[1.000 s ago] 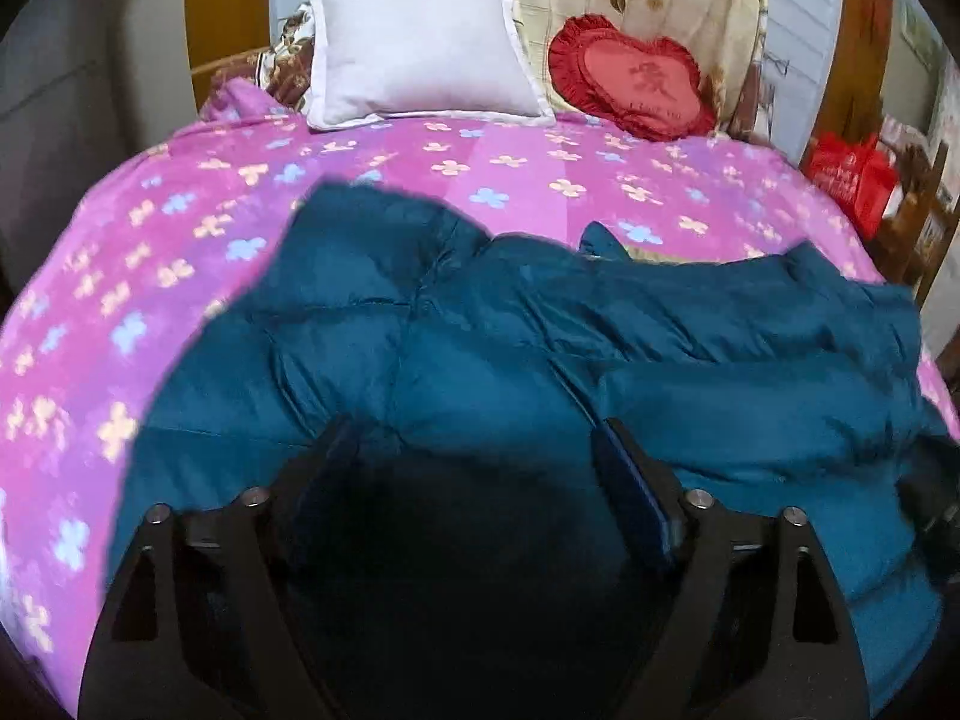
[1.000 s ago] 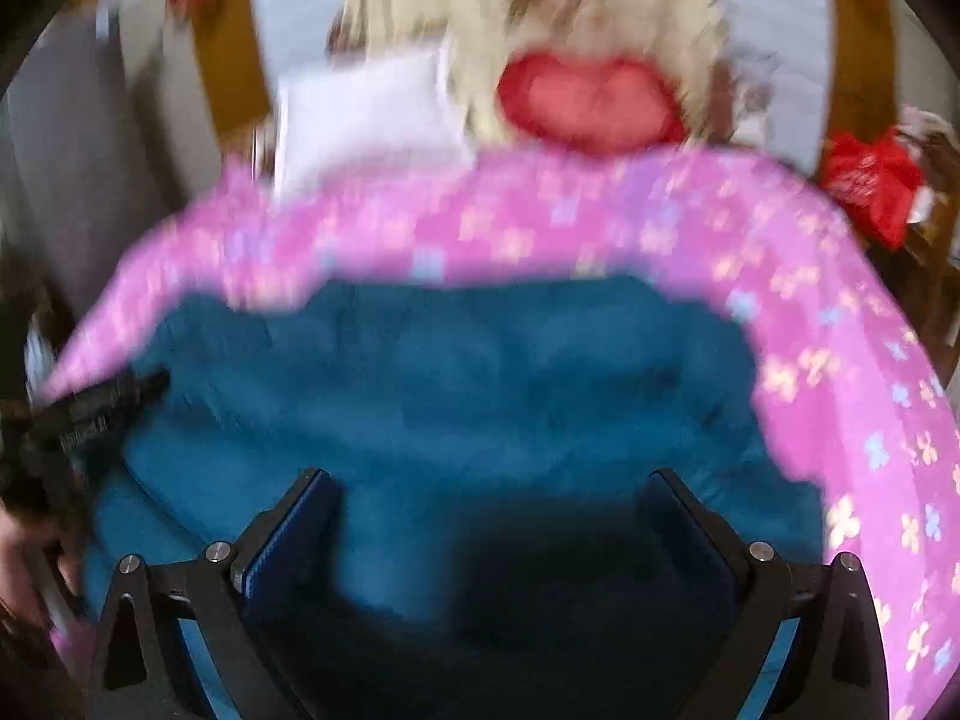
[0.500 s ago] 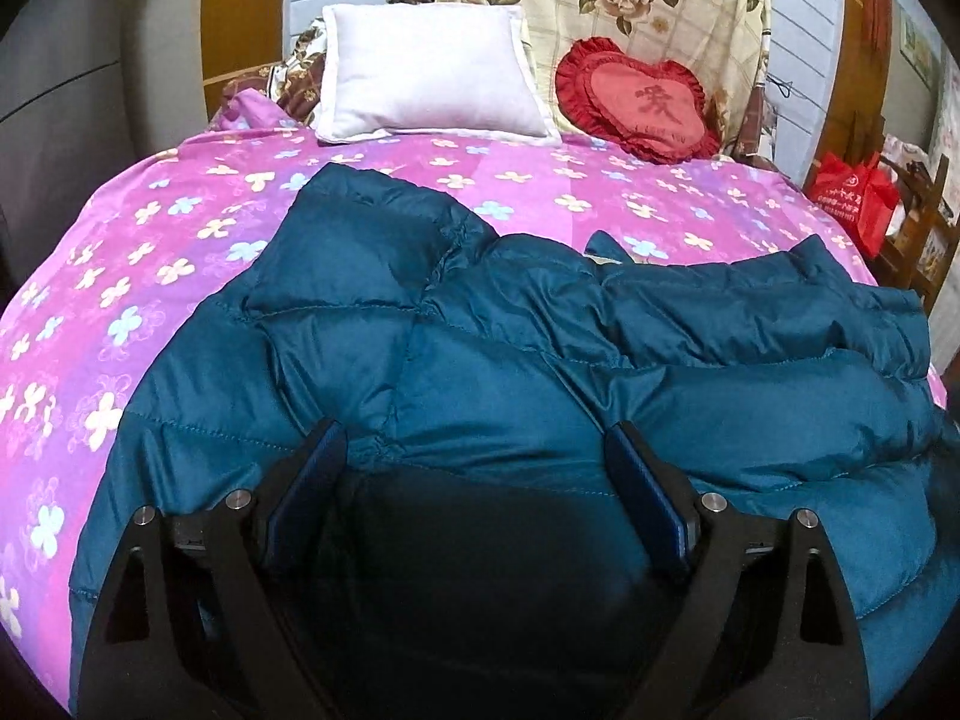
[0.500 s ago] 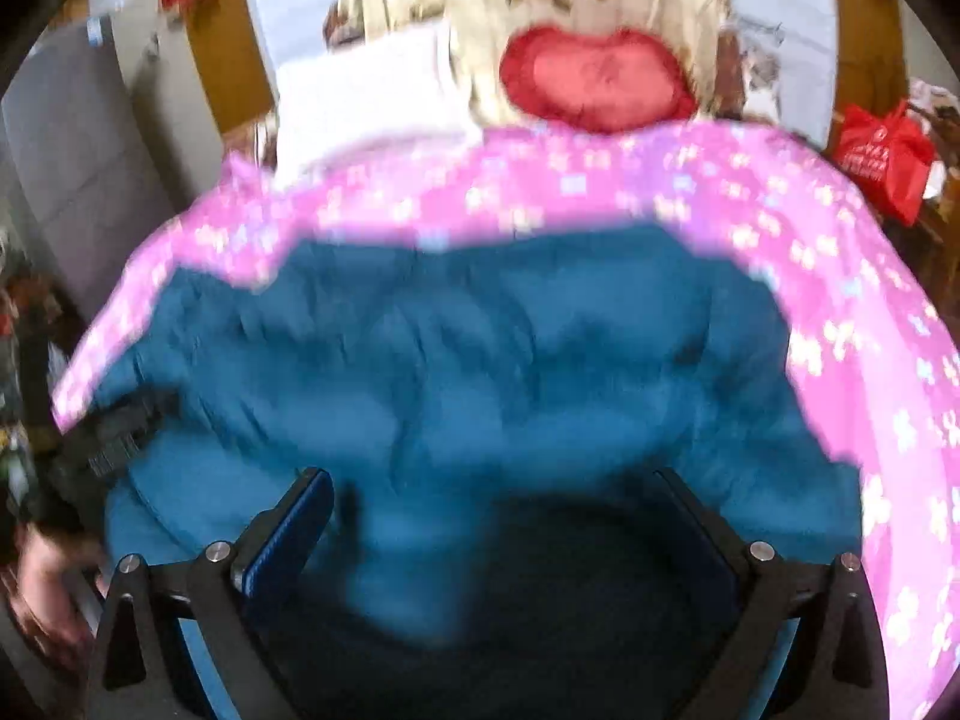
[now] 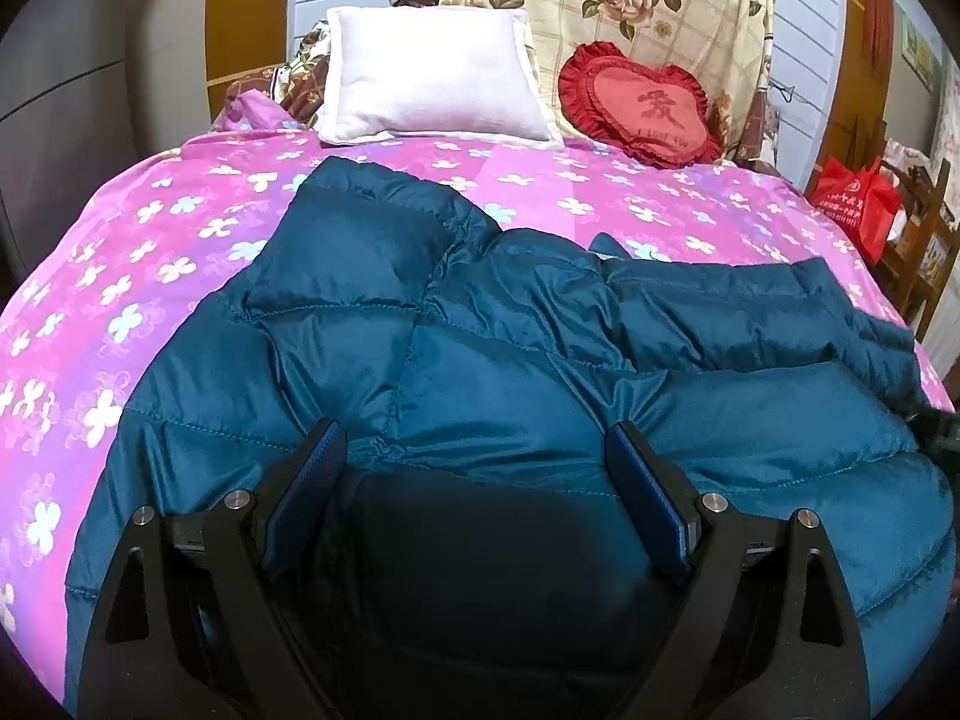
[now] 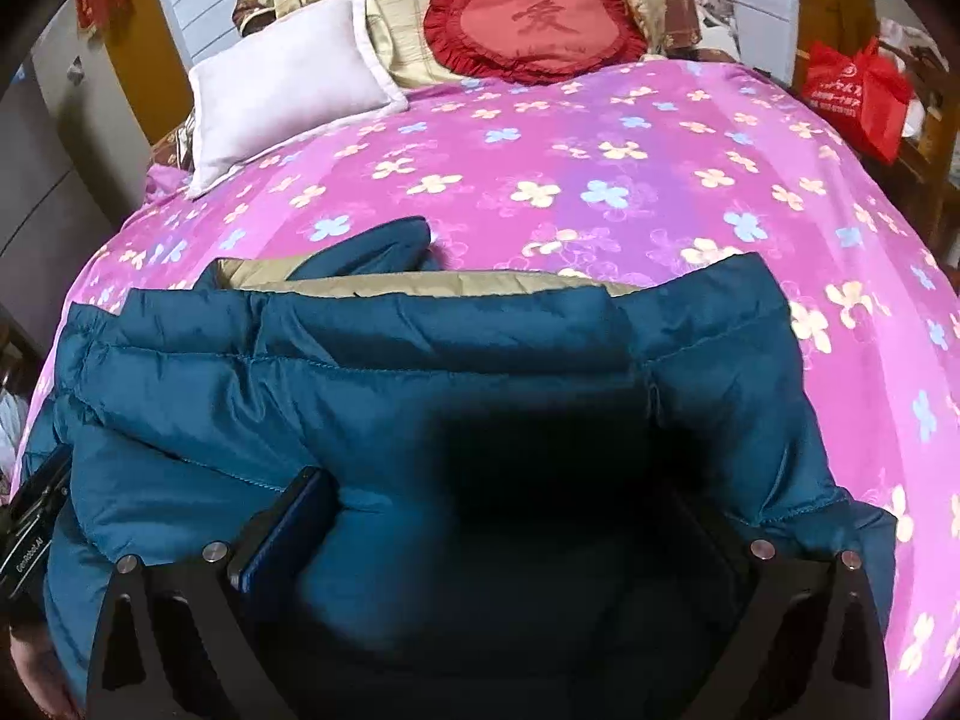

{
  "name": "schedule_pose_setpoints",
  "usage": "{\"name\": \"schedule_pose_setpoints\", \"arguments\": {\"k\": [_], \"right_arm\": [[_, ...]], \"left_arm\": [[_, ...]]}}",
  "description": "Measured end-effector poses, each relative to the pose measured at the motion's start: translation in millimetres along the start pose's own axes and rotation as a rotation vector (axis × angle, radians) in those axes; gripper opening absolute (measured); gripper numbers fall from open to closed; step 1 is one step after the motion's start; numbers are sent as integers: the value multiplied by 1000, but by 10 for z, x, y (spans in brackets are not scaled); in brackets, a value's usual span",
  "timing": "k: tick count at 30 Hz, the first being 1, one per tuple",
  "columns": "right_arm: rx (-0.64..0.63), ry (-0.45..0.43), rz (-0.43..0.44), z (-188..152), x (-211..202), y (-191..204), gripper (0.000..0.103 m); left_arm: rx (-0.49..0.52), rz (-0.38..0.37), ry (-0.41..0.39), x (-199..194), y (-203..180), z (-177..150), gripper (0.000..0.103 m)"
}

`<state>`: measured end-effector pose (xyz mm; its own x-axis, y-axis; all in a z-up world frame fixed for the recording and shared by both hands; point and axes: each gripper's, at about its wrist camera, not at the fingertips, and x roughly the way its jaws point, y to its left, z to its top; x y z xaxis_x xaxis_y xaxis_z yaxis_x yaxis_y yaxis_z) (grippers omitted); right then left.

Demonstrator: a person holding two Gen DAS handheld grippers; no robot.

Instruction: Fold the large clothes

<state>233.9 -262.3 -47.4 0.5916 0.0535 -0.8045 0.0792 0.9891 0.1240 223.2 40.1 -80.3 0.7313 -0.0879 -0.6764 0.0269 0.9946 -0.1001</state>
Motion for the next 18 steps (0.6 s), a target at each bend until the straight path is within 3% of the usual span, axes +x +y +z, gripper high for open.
{"name": "schedule_pose_setpoints", "arguments": {"k": [5,7,9,13,15,18], "right_arm": [[20,-91,44,-137,-585,-40,99],[-28,-97,74,-278,-777,65,99],[-110,-121,51,-478,-931,198,99],[-157,-9,31,-766,-647,158,103],[-157,-45,76,-829,-591,84,103],[-160,-34,75,-819,-572,80,103]], "left_arm": [[3,9,5,17,-14,4,89],[3,9,5,17,-16,3,89],[4,10,6,21,-19,3,89],[4,10,6,27,-23,1,89],[5,12,7,27,-29,0,89],[6,13,8,32,-27,3,89]]}}
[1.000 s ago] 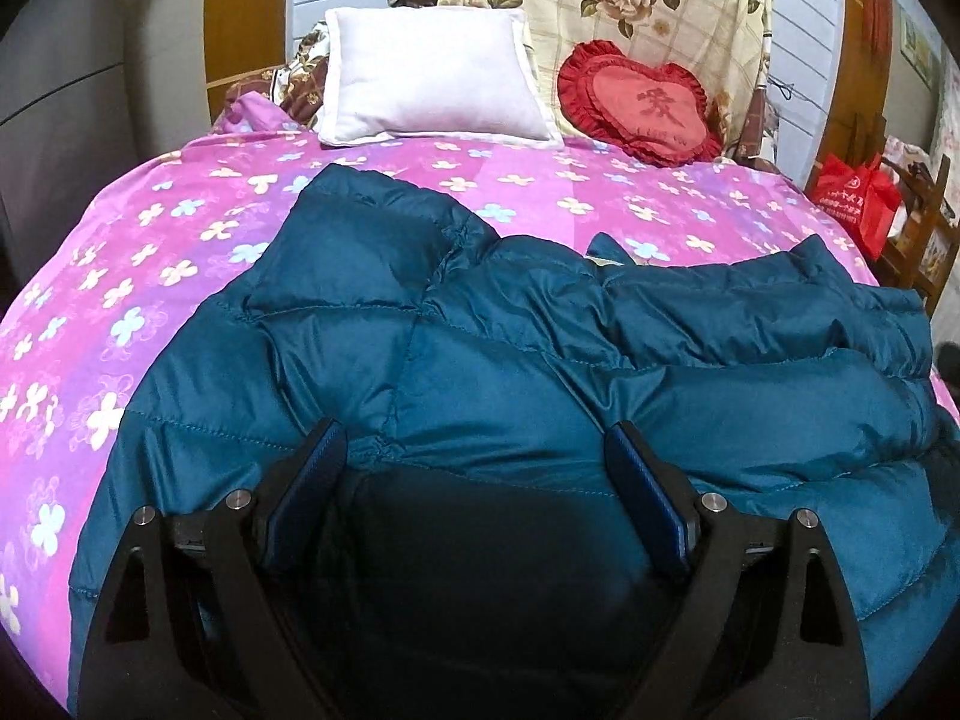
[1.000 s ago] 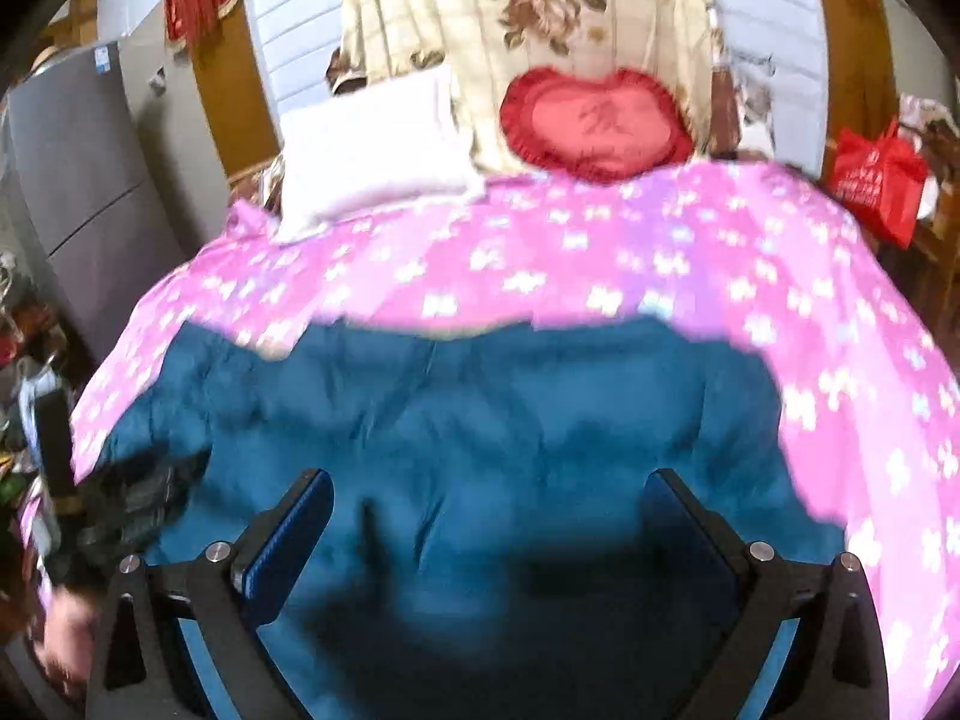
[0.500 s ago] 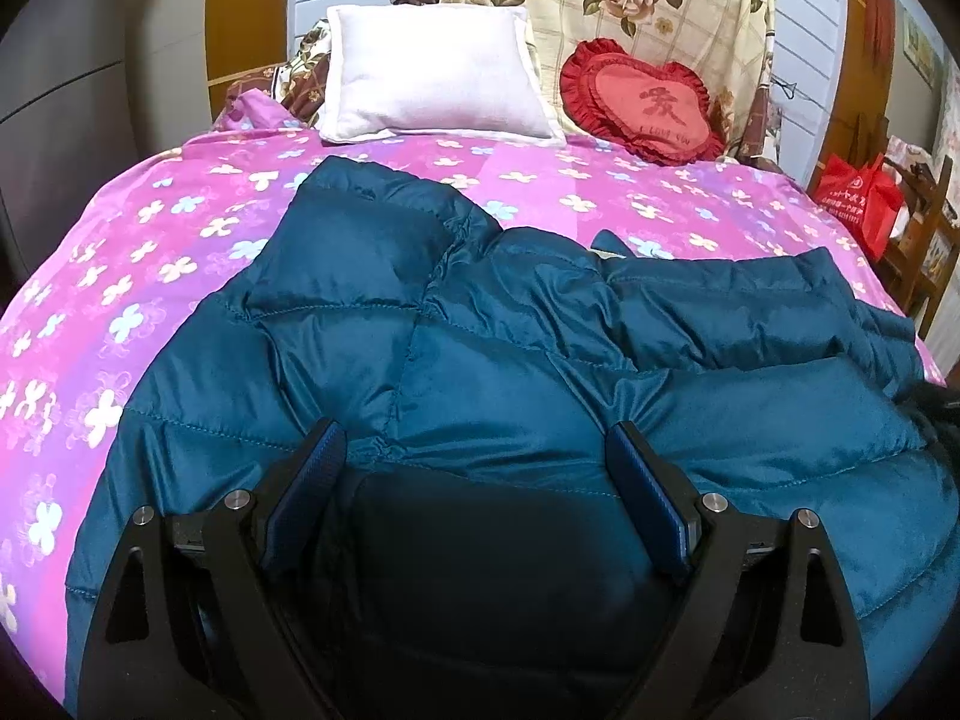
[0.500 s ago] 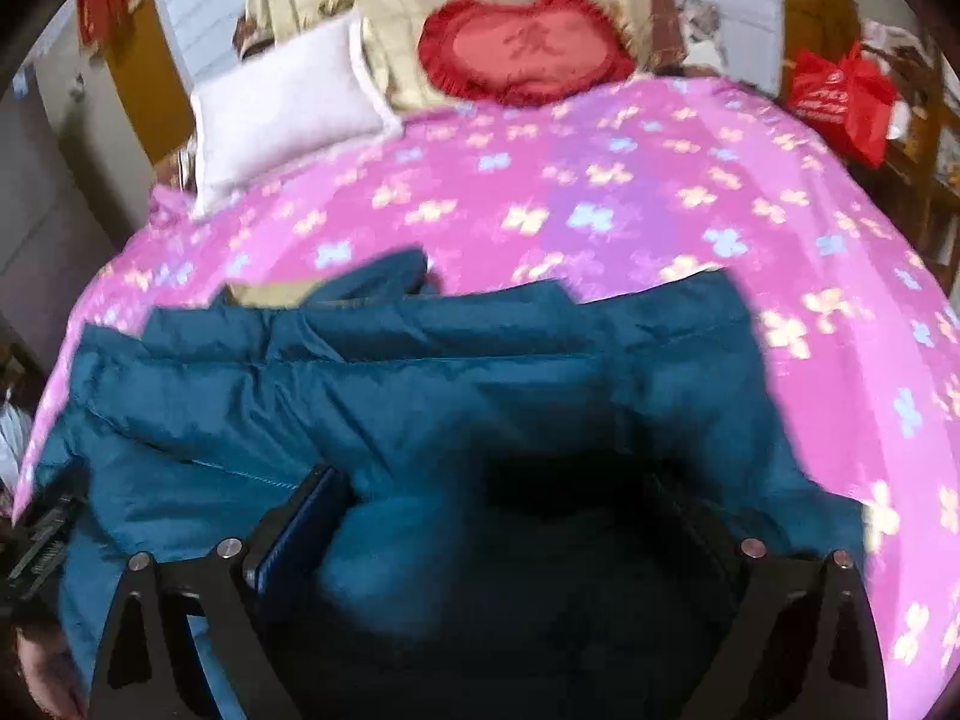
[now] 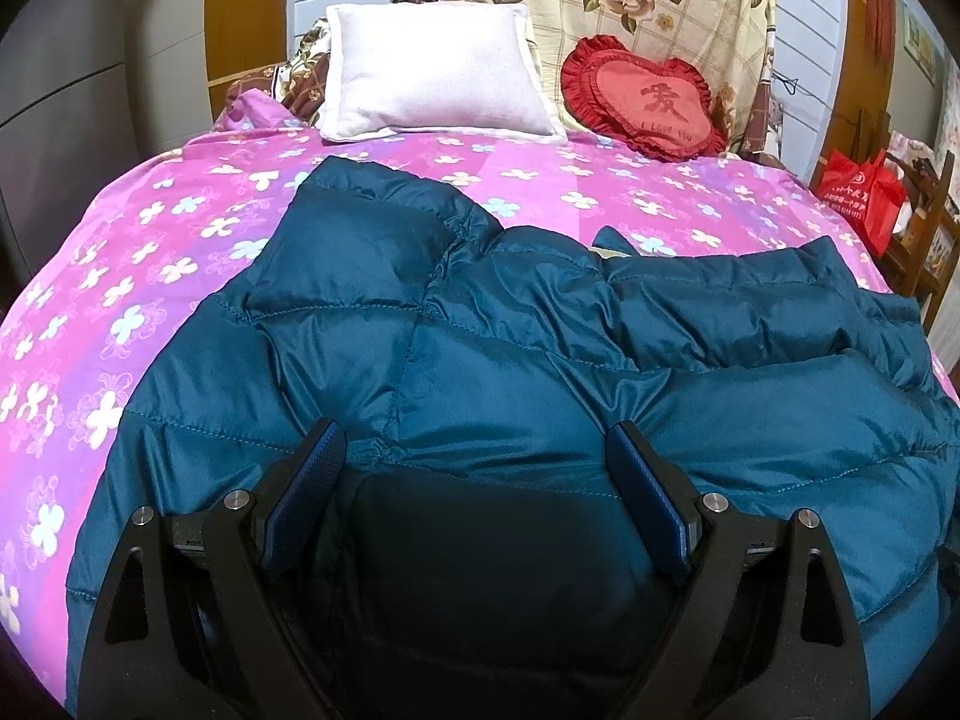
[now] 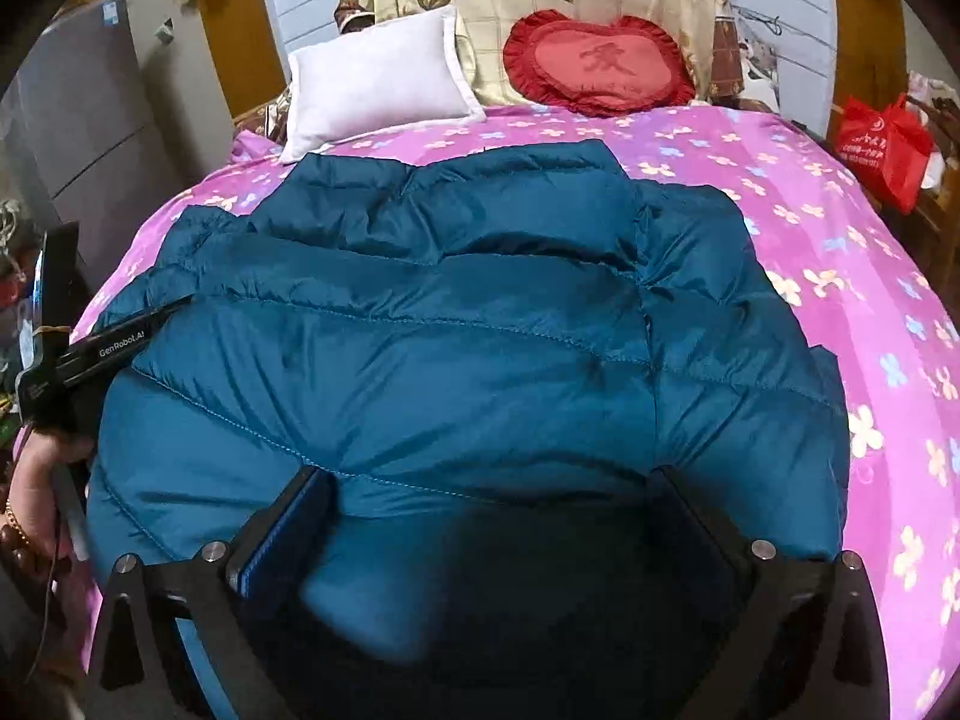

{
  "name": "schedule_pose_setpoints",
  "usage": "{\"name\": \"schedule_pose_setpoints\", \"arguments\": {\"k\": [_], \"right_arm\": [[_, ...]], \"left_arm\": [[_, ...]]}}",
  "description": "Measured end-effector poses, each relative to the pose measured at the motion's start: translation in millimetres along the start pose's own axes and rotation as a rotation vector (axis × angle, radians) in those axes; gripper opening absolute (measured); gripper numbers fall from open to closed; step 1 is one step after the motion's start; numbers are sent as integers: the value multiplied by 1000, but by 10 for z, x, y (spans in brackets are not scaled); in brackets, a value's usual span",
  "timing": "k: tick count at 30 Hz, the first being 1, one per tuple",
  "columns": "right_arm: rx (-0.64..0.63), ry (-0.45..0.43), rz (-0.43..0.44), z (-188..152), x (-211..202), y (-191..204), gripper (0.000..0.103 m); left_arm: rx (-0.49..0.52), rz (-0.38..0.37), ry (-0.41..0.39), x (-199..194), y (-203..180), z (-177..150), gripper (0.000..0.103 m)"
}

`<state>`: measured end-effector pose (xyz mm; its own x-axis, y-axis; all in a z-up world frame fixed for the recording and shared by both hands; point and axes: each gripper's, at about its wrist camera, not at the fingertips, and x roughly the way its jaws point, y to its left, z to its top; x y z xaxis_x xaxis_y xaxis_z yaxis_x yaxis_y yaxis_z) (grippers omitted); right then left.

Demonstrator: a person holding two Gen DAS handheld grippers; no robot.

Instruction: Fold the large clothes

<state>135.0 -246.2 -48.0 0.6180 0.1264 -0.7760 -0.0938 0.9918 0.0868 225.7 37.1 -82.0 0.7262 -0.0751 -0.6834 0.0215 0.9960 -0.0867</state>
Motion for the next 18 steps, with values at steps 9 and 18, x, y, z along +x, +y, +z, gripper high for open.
{"name": "schedule_pose_setpoints", "arguments": {"k": [9,18], "right_arm": [[3,-22,-38,-42,-134,34,103],[180,-232,-124,-81,-680,-373,103]], "left_arm": [[48,11,26,-194,97,61,89],[-43,122,23,-595,1068,50,89]]}}
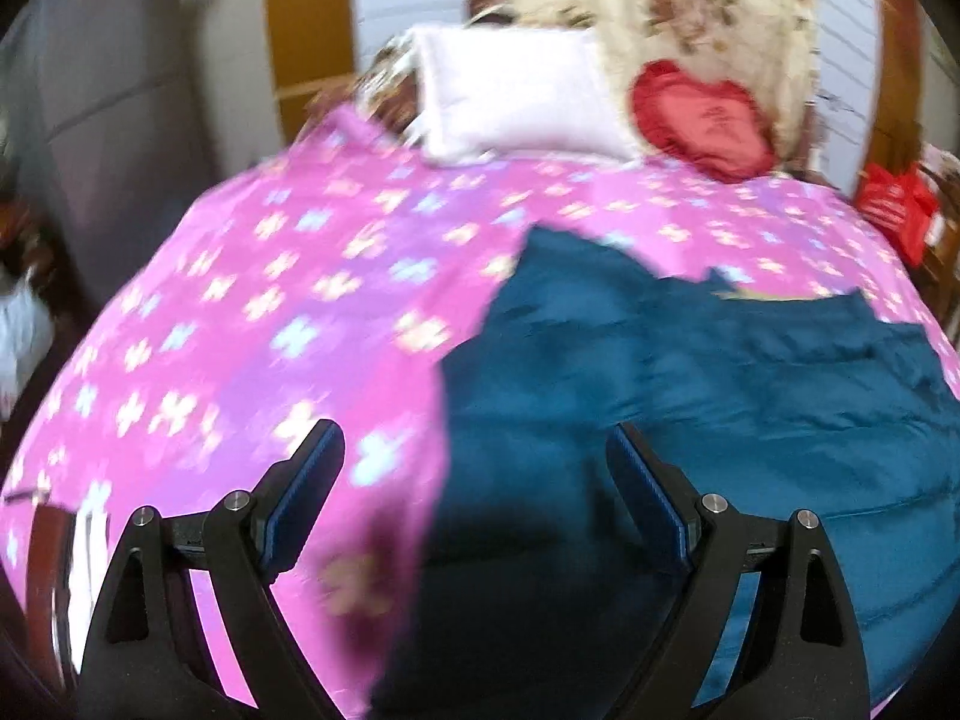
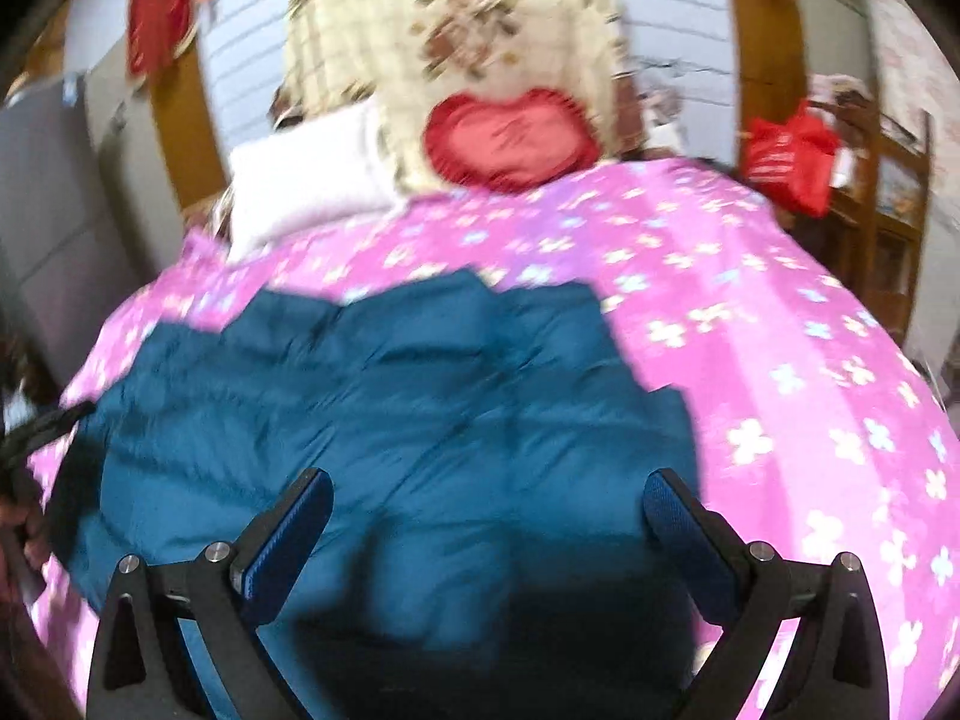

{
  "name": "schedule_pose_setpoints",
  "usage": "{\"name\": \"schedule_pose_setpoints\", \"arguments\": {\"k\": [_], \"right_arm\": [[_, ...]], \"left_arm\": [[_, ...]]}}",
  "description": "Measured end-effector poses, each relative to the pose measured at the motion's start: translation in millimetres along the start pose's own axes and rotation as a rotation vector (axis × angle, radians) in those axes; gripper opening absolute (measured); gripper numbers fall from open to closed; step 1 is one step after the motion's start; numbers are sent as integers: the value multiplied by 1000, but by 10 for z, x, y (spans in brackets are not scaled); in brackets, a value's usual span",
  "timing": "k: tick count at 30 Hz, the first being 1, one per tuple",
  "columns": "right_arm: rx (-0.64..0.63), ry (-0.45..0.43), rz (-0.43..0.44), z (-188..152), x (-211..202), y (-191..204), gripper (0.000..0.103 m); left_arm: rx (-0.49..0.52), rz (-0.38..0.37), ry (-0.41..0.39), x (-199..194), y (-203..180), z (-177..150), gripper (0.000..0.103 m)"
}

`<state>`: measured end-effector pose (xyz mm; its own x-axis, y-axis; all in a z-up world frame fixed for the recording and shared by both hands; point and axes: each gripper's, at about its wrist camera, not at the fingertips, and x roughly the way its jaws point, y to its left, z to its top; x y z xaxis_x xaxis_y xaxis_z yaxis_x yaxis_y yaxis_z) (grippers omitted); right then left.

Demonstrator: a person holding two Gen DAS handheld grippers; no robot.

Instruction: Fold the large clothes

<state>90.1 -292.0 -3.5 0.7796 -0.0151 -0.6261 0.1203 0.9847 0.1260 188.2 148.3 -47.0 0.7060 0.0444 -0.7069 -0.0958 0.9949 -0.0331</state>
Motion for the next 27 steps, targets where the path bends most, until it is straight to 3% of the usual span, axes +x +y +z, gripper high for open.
{"name": "schedule_pose_setpoints", "arguments": {"k": [4,11,14,17,19,25,27], "right_arm": [[51,11,-3,49,79,-134,103],[5,37,-55,64,184,-203,103],[21,89,-42,65,309,-322,103],[44,169,-89,13,454,-438,103],[69,189,-82,-16,480,-524,103],[120,226,-45,-88,508,-702,103],[165,240,0,-108,540,-777,103]], "left_arm": [[-84,-59,73,158,204,-75,89],[-22,-84,145,349,79,53,89],[-22,-155,252,576,64,150,90],[-81,-203,299,733,153,184,101],[-145,-281,338,852,260,130,103],[-61,-306,261,780,123,114,101],[-55,-336,223,743,92,86,89]]}}
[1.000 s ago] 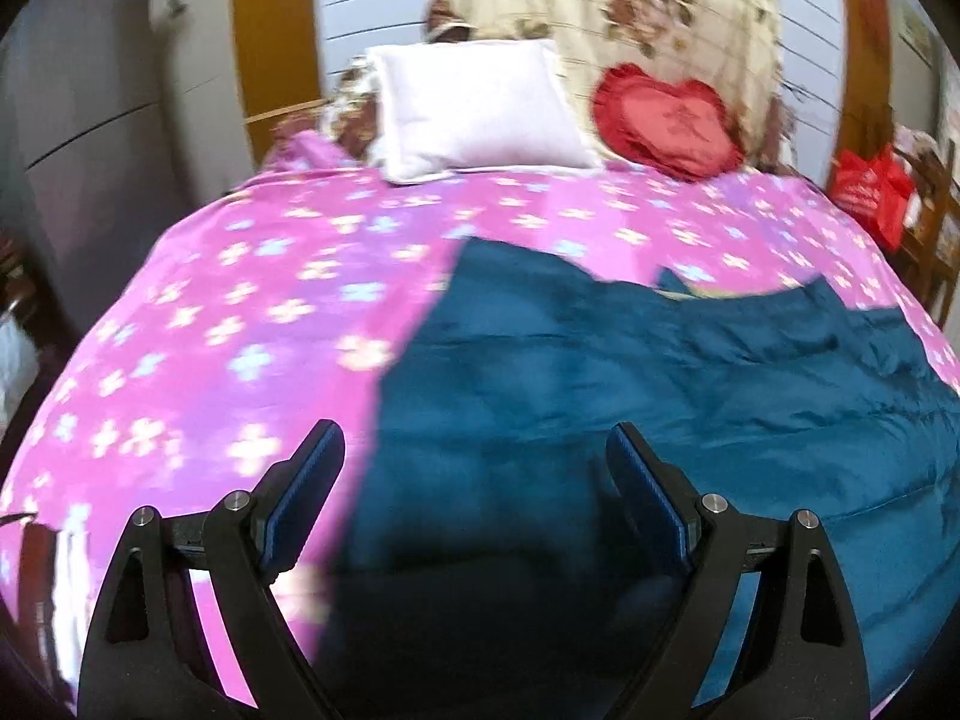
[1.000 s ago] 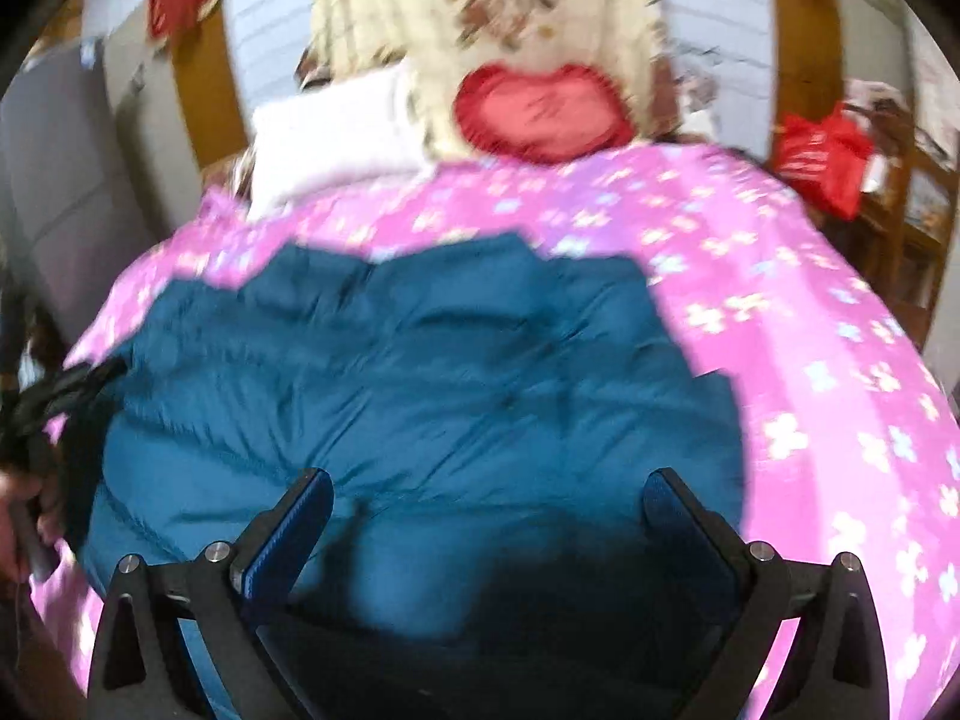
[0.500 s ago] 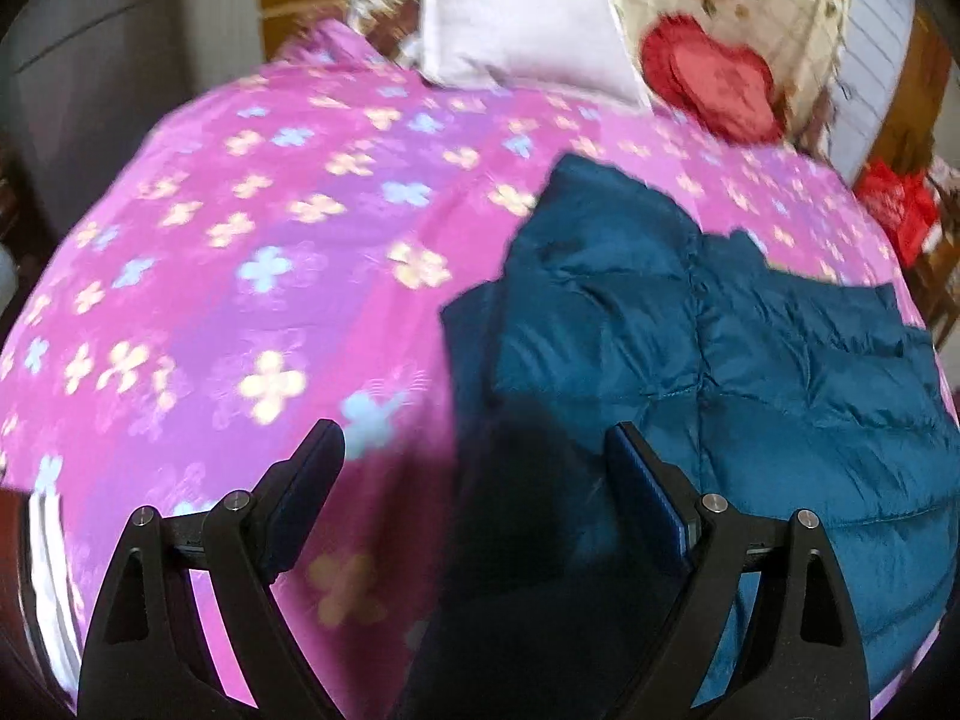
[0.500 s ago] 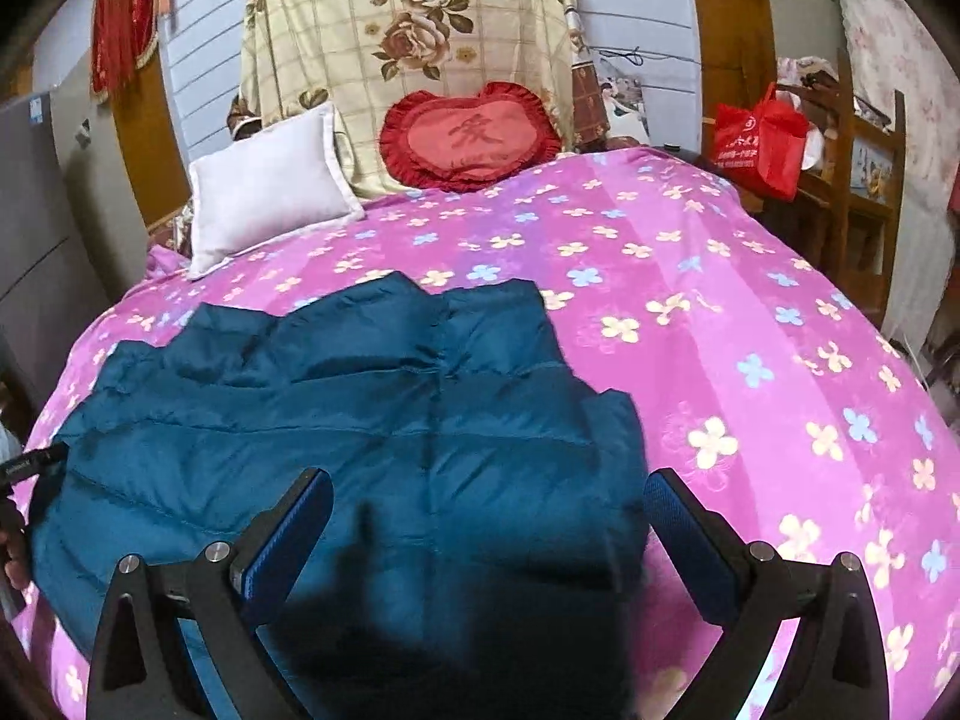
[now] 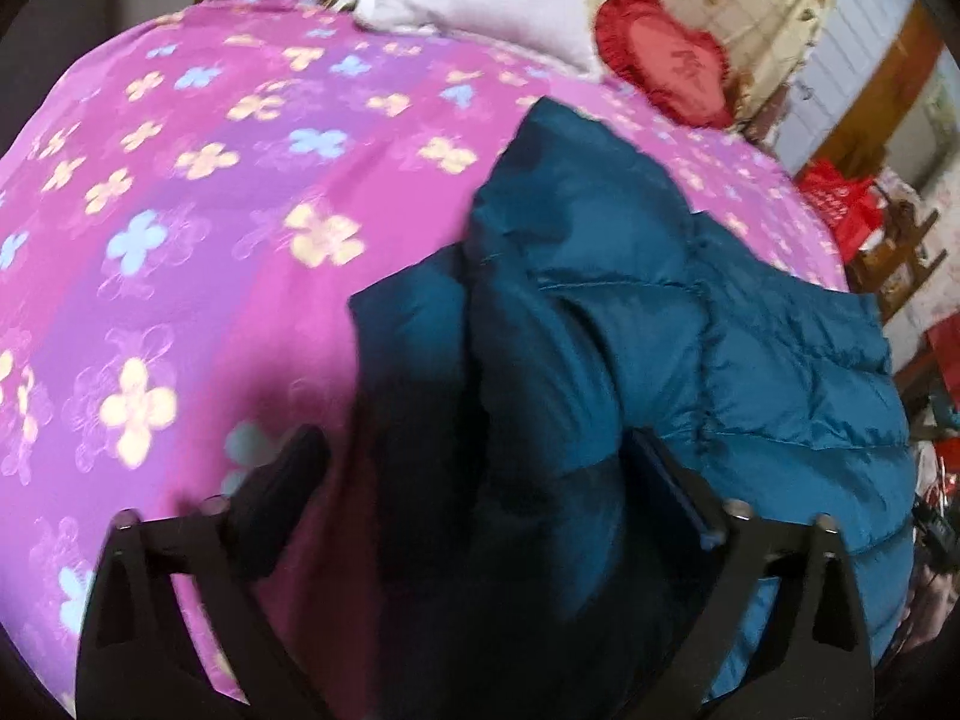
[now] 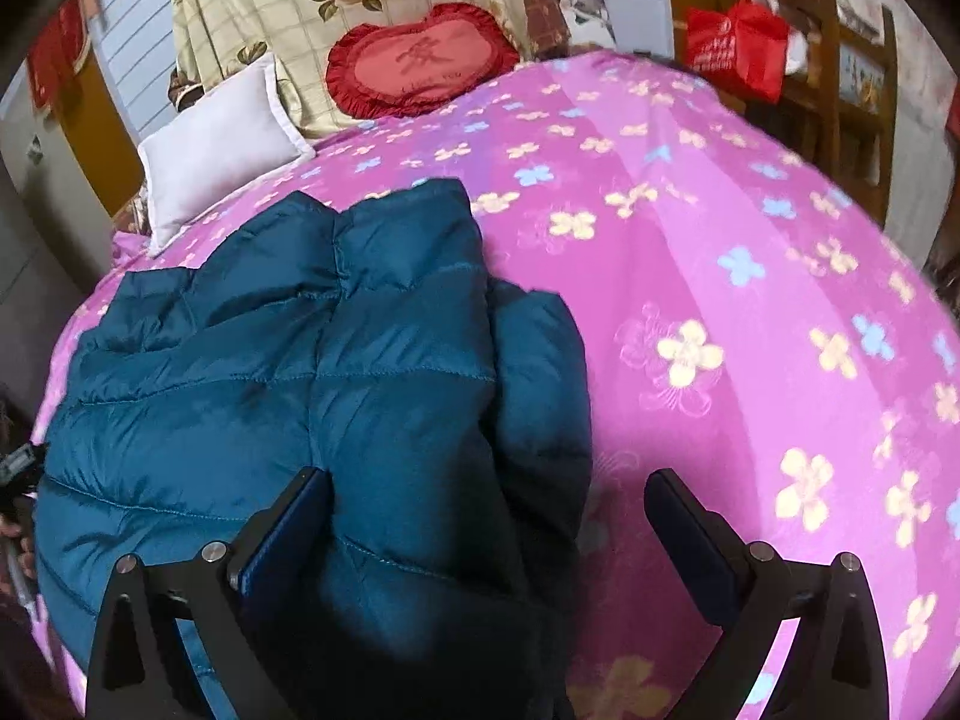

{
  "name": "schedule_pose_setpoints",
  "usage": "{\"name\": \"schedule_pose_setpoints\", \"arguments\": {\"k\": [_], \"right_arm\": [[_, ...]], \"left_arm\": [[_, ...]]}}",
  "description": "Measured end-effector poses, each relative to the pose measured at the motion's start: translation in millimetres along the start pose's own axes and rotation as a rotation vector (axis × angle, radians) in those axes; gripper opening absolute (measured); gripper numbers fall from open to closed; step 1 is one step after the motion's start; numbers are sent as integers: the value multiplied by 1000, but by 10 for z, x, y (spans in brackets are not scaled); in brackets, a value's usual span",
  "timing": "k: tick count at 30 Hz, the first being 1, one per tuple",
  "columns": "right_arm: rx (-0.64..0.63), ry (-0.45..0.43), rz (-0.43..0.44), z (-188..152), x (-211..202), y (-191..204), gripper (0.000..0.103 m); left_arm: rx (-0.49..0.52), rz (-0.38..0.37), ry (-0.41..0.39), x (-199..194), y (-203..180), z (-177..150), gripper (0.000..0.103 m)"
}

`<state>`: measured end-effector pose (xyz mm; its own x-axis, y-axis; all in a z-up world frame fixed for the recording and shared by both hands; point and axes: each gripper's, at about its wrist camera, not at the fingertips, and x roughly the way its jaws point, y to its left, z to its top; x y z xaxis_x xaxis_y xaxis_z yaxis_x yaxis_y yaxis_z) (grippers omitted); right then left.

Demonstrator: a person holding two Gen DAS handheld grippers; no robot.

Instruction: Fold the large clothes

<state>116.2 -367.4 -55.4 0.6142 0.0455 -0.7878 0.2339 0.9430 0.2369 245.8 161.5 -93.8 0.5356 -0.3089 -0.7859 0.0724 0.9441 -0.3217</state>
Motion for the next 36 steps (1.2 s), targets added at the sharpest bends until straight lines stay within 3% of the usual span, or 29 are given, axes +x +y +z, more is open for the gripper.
{"name": "schedule_pose_setpoints", "arguments": {"k": [3,10,14,18,19,21,28,36], "right_arm": [[59,26,84,-11,38,-120,103],[68,48,259,-84,67,-307,103],[-6,24,322,-61,113,-299,103],[-51,47,454,65,262,-239,103],[-63,47,475,73,285,-224,96],[-89,46,516,74,332,-199,93],[-144,19,475,18,279,-114,80],[-158,28,402,-2,299,-47,81]], "left_arm": [[18,-30,-46,-38,-42,-71,71],[143,80,-113,-54,-337,-171,45],[139,72,-103,0,-292,-144,47],[48,28,-80,28,-125,-107,64],[28,17,-76,34,-94,-103,68],[-5,-19,-77,16,-32,-109,70],[-42,-51,-94,-67,19,-187,77],[-17,-75,-74,-1,-33,-103,85]]}}
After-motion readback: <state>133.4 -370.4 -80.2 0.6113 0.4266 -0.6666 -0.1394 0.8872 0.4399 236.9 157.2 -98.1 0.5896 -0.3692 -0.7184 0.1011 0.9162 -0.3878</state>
